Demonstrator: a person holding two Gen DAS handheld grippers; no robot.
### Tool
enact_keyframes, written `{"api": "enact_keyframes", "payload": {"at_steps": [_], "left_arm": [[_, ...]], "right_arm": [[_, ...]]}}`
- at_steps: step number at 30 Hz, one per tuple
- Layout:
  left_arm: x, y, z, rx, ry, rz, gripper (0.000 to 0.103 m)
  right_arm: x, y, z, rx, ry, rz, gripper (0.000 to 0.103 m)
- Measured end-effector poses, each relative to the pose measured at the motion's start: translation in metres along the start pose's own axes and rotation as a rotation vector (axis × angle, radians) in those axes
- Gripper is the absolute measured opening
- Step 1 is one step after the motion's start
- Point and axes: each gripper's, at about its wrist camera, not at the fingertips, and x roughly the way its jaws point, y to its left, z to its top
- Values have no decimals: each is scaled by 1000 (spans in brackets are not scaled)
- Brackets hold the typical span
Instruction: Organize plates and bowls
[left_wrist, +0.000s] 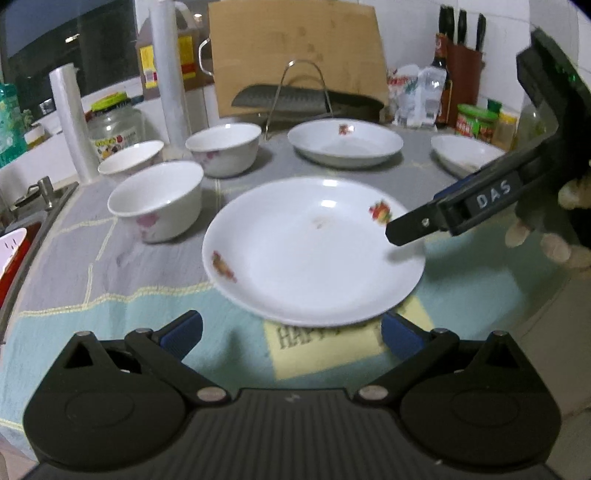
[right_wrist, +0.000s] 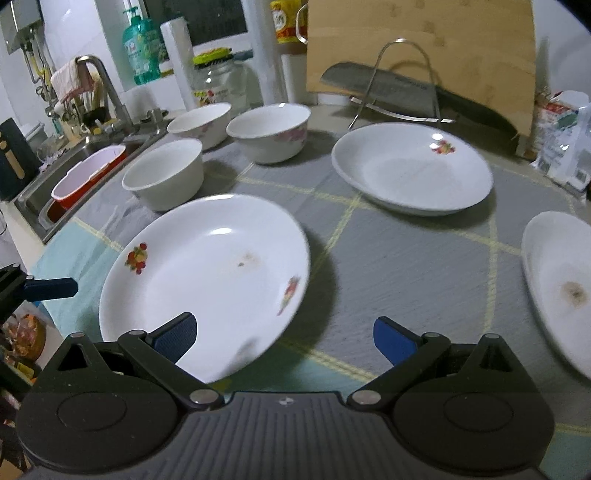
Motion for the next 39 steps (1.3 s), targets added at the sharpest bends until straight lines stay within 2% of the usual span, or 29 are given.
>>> {"api": "enact_keyframes", "payload": {"at_steps": [12,24,29,39], "left_arm": [[23,15,-14,52,25,-110,102],[33,26,-10,100,-27,-191,102],[37,30,-7,114,-32,-210,103],[42,32,-4,122,-36,-220,103]], "right_arm": [[22,24,-7,-1,52,6,103],[35,25,5,33,31,-2,103],[44,27,13,14,26,-13,103],[59,21,32,-53,47,19,103]]}}
